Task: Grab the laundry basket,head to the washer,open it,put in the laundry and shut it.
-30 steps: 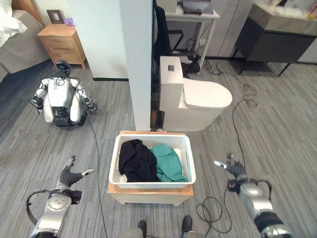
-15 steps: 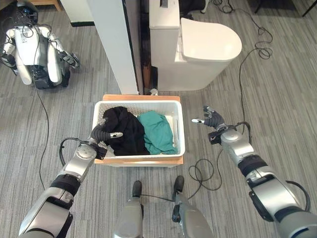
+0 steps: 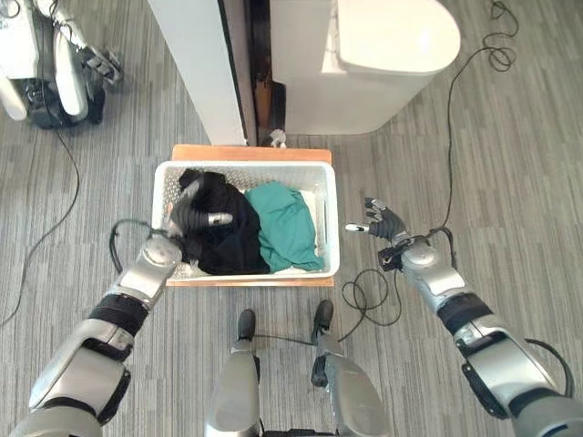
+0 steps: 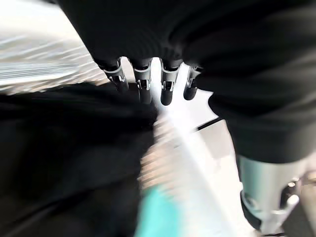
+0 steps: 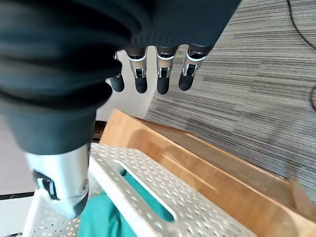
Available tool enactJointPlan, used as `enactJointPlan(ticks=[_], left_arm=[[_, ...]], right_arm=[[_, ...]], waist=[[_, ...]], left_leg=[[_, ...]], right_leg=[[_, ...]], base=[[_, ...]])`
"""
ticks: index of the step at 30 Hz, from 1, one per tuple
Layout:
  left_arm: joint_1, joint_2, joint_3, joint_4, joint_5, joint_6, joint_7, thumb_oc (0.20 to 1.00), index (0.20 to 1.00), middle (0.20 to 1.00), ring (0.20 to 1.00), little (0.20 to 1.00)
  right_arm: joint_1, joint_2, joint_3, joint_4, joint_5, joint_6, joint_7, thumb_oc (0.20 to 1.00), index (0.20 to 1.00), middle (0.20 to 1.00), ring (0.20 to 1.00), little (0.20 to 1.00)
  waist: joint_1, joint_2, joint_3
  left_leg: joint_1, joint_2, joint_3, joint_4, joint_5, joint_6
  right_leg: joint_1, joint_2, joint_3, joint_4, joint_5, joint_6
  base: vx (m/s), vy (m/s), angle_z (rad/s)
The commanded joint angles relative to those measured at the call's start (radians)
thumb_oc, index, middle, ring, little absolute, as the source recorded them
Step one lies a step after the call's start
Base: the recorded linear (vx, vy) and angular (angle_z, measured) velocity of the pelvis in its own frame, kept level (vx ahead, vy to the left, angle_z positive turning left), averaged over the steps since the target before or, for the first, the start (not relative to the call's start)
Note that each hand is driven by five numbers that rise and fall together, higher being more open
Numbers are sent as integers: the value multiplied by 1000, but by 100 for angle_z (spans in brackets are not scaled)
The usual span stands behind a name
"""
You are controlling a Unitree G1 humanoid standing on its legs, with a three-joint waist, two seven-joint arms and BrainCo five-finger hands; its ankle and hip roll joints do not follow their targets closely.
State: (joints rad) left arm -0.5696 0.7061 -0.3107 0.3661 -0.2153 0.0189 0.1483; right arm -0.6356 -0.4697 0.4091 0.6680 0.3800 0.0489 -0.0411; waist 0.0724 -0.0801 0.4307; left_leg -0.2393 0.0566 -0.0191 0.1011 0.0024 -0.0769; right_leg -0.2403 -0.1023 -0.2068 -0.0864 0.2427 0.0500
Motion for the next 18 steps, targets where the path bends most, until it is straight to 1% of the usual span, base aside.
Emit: enactJointPlan(ticks=[1,2,3,4,7,8,10,11,12,14,15,16,17,18], left_arm=[[50,29,102,-6,96,-43,67,1000,1000,1000,1000,1000],[58,29,146,-5,128,-37,94,1000,1000,1000,1000,1000],[60,29,147,-7,129,-36,94,1000,1000,1000,1000,1000],[43,15,162,36,131,-24,111,1000,1000,1000,1000,1000],[-23,18,153,163,111,-12,144,1000,1000,1000,1000,1000],[-29,19,148,169,109,-15,144,1000,1000,1000,1000,1000],[-101,31,137,285,88,-5,173,1000,1000,1000,1000,1000],[-156,46,123,356,73,1,190,1000,1000,1000,1000,1000],[-178,55,118,391,60,0,193,1000,1000,1000,1000,1000],[-219,59,95,467,20,-14,180,1000,1000,1000,1000,1000],[-316,77,38,620,-14,-22,176,1000,1000,1000,1000,1000],[-324,77,32,627,-16,-25,175,1000,1000,1000,1000,1000],[-386,83,-12,712,-32,-27,164,1000,1000,1000,1000,1000],[-392,83,-16,717,-34,-29,163,1000,1000,1000,1000,1000]], right_arm=[[46,-51,-35,-59,12,-48,4,1000,1000,1000,1000,1000],[66,-47,-47,-72,11,-50,14,1000,1000,1000,1000,1000],[67,-47,-47,-73,10,-50,14,1000,1000,1000,1000,1000],[79,-41,-51,-83,13,-50,16,1000,1000,1000,1000,1000],[78,-34,-44,-93,26,-54,17,1000,1000,1000,1000,1000],[78,-34,-46,-93,26,-53,17,1000,1000,1000,1000,1000],[76,-34,-31,-103,37,-54,19,1000,1000,1000,1000,1000],[83,-34,-28,-119,54,-59,19,1000,1000,1000,1000,1000],[87,-37,-28,-126,60,-61,18,1000,1000,1000,1000,1000],[91,-42,-24,-130,72,-65,17,1000,1000,1000,1000,1000],[91,-51,-7,-129,97,-72,23,1000,1000,1000,1000,1000],[90,-51,-9,-129,97,-73,24,1000,1000,1000,1000,1000],[89,-60,1,-124,114,-83,24,1000,1000,1000,1000,1000],[88,-59,-1,-123,114,-83,24,1000,1000,1000,1000,1000]], waist=[[32,5,-34],[36,0,-35],[36,0,-36],[33,-4,-35],[24,-12,-31],[25,-13,-31],[16,-21,-27],[11,-29,-20],[9,-33,-17],[6,-39,-10],[0,-51,1],[1,-52,3],[-5,-59,7],[-4,-60,8]], left_leg=[[-38,-11,-59,65,-43,39],[-39,-11,-59,64,-45,38],[-39,-11,-59,65,-45,38],[-42,-9,-58,64,-46,36],[-49,-7,-55,64,-43,33],[-50,-7,-56,64,-43,33],[-57,-3,-54,67,-39,30],[-64,0,-53,69,-38,29],[-66,1,-54,70,-37,28],[-72,5,-54,72,-35,26],[-76,11,-53,76,-34,24],[-77,11,-53,76,-33,24],[-80,13,-52,78,-32,22],[-81,13,-53,78,-31,22]], right_leg=[[8,-64,-6,118,-153,71],[10,-63,-8,115,-154,69],[10,-63,-7,115,-154,69],[9,-62,-8,113,-153,68],[4,-60,-6,112,-152,67],[3,-60,-6,112,-152,67],[-3,-58,-4,111,-150,67],[-8,-57,-5,112,-149,67],[-10,-56,-6,112,-148,68],[-12,-54,-8,109,-146,69],[-15,-50,-10,107,-142,72],[-15,-50,-11,107,-142,72],[-16,-48,-10,106,-140,73],[-16,-48,-10,106,-140,73]], base=[[15,-32,1],[15,-31,1],[0,0,0],[-15,-11,5],[-8,-7,2],[0,0,0],[0,0,0],[-19,-30,1],[-10,-34,-2],[0,-20,2],[-1,-32,6],[9,-37,2],[0,0,0],[0,0,0]])
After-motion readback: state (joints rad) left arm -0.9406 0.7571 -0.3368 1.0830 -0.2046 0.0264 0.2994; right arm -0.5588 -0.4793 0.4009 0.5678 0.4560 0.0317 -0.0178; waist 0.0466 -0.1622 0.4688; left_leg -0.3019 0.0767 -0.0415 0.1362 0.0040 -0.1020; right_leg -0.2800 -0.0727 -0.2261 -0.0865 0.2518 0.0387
